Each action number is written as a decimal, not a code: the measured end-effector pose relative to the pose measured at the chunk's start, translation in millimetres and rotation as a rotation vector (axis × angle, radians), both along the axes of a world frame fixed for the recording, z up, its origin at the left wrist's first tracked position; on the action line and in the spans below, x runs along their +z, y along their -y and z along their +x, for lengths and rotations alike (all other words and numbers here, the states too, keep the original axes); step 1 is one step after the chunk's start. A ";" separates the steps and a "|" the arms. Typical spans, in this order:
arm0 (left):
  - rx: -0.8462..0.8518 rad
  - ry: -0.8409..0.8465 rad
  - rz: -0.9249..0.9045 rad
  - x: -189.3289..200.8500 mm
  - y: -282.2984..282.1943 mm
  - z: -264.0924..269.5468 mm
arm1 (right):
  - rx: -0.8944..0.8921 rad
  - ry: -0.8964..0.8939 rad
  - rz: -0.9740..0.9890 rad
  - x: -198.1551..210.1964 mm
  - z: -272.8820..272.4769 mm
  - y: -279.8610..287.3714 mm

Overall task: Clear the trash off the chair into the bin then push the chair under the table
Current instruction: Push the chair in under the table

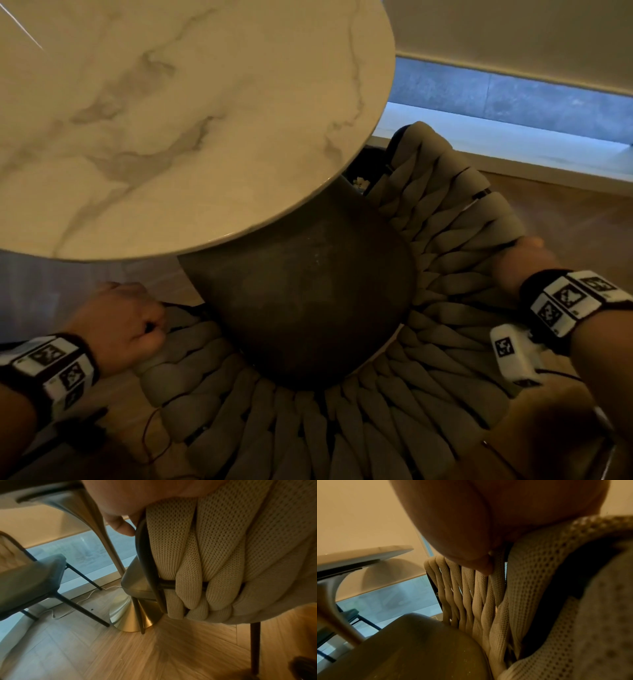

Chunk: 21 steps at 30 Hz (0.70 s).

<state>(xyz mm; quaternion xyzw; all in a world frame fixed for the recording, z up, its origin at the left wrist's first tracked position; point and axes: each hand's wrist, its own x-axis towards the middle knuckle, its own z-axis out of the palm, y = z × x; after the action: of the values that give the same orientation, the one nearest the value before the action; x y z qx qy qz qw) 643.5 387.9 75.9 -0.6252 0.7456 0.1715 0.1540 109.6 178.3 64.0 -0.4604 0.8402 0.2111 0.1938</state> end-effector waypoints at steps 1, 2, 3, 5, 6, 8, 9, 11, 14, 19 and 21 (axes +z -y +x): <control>-0.006 -0.015 -0.011 -0.5 0.0 -0.1 | 0.016 -0.019 -0.010 -0.3 1.7 1.6; -0.010 -0.023 -0.015 -0.4 0.3 -0.4 | 0.018 -0.038 0.002 1.1 4.5 3.4; -0.016 -0.028 -0.019 -0.5 1.6 -1.0 | -0.003 -0.057 -0.003 2.1 7.5 6.4; -0.033 -0.038 -0.021 -2.7 4.1 -0.2 | -0.026 -0.041 -0.013 7.4 13.7 10.4; -0.032 -0.044 -0.021 -4.8 3.8 1.7 | -0.014 -0.018 -0.032 4.6 12.6 12.8; -0.008 -0.076 -0.037 -6.9 4.0 7.9 | -0.005 -0.006 -0.005 -4.4 7.7 15.3; -0.003 -0.094 -0.038 -7.9 3.3 12.7 | -0.005 0.003 0.007 -1.3 8.8 9.3; 0.017 -0.105 -0.024 -7.9 0.1 18.2 | 0.000 -0.031 0.030 0.7 11.0 -4.9; 0.029 -0.067 -0.035 -6.1 -4.7 17.0 | -0.030 0.007 -0.006 5.2 12.3 -16.5; 0.089 0.109 -0.132 14.2 -15.3 -22.6 | 0.042 0.027 -0.079 -0.3 1.9 -14.2; 0.124 0.063 -0.079 19.2 -31.9 -48.9 | -0.035 0.056 -0.078 6.2 5.3 -13.4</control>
<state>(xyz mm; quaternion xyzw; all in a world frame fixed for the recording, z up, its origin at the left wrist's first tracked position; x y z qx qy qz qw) 594.6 419.8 95.0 -0.6809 0.7064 0.1312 0.1418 114.8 191.6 70.2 -0.4585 0.8499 0.1620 0.2027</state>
